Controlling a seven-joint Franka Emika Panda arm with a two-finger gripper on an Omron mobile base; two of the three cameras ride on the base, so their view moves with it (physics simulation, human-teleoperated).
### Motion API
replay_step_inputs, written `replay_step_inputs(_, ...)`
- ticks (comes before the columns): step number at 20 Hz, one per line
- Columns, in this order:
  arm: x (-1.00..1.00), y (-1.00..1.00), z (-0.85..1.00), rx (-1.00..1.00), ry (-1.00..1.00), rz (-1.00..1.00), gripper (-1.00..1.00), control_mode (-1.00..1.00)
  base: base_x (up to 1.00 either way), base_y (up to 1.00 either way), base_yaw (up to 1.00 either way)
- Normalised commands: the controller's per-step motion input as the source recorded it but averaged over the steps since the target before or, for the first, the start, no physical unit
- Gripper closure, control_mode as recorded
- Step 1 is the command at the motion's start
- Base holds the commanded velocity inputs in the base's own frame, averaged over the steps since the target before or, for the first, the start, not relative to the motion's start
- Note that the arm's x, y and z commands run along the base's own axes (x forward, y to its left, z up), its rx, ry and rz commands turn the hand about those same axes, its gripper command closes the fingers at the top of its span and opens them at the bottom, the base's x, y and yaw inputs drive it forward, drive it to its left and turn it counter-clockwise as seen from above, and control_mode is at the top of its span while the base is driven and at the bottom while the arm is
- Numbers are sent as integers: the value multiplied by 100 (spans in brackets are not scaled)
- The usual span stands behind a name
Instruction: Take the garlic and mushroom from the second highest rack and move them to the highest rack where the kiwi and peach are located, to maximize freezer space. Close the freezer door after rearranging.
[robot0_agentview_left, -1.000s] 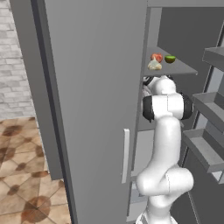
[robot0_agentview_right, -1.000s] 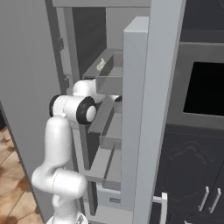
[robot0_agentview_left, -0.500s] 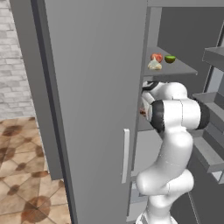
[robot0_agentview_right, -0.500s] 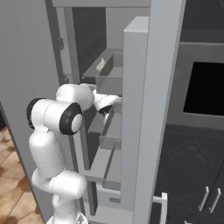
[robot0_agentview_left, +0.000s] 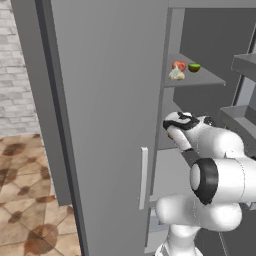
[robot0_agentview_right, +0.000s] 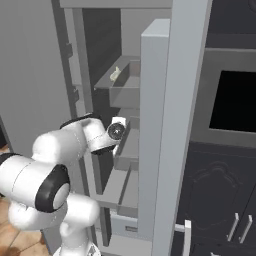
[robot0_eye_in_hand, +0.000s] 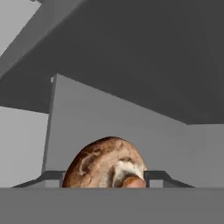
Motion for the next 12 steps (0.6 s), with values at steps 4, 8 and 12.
replay_step_inputs(4,-96,6,100,-26,-18,0,100,-100,0,0,0)
replay_step_inputs(8,-83,0,100,-22,-15,0,100,-100,0,0,0)
replay_step_inputs(12,-74,0,100,-11,-5,0,100,-100,0,0,0)
